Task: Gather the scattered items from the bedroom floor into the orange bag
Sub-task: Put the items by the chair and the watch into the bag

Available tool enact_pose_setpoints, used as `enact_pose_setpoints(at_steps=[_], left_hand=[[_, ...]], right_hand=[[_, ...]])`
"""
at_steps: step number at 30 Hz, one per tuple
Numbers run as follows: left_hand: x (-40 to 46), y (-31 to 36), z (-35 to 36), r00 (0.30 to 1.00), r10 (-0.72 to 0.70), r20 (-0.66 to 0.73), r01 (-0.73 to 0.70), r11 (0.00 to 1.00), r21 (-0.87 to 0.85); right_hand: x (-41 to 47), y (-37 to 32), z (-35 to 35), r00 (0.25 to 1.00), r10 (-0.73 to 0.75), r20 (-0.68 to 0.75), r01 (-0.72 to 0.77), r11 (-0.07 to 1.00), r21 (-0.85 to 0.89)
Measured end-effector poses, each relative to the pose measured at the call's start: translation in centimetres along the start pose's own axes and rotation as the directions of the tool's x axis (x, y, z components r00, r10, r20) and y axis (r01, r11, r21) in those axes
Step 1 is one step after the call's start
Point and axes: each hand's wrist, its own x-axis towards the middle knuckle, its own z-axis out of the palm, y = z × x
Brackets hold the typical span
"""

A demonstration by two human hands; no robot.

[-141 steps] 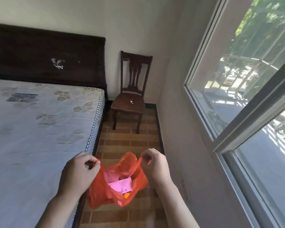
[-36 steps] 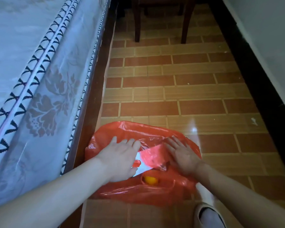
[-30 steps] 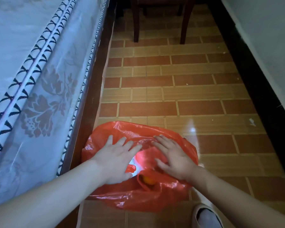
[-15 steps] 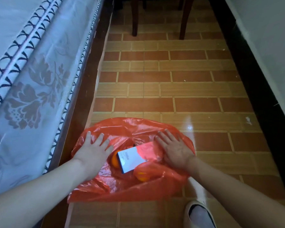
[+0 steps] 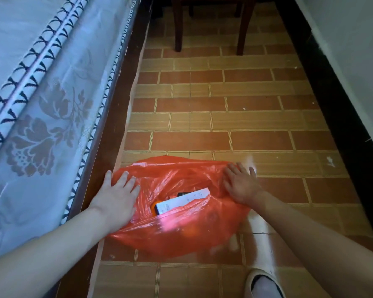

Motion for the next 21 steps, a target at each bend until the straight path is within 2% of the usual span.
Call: enact_pose_setpoints(at_steps=[2,4,5,7,9,11,15,20,21], left_hand=[[0.1,0.3,0.2,1.000,0.017,-0.016,-0.017,1.000,-0.014],[0.4,0.5,-0.2,1.000,0.012,-0.020,-0.013,0.998,-0.068],[0.7,0.6,-0.3,1.000,0.004,-0.021,-0.006,0.997,-0.075],[0.7,0.7,-0.6,0.999,0.007,-0.034,-0.010,0.994,-0.107],[0.7,0.7,-0.6,0.999,0.018,-0.034,-0.022,0.994,-0.107],[0.5,0.8,-0.5,0.999,0.038,-0.020,-0.040,0.993,-0.112],[0.1,1.0,-0.3,0.998,0.052,0.031,-0.049,0.995,-0.088],[-0.2,1.6,0.2,0.996,0.084,0.033,-0.081,0.993,-0.092],[-0.2,1.7,0.2,0.995,0.090,0.034,-0.087,0.992,-0.088]], right_hand=[[-0.3,-0.1,-0.5,0.999,0.046,-0.018,-0.044,0.992,0.120],[-1.5,-1.3,-1.9,0.992,0.045,-0.117,-0.012,0.963,0.270],[-2.5,-2.5,-3.0,0.983,0.013,-0.185,0.053,0.936,0.349],[-5.5,-5.8,-5.2,0.953,-0.145,-0.267,0.254,0.864,0.435],[-8.7,-9.4,-5.7,0.913,-0.342,-0.222,0.399,0.861,0.315],[-10.4,-11.2,-3.4,0.894,-0.424,-0.142,0.440,0.891,0.110],[-11.8,-10.0,2.3,0.915,-0.403,0.006,0.403,0.915,-0.018],[-14.8,-5.8,7.2,0.924,-0.381,0.030,0.382,0.920,-0.088],[-15.5,-4.9,8.0,0.928,-0.366,0.071,0.372,0.924,-0.094]])
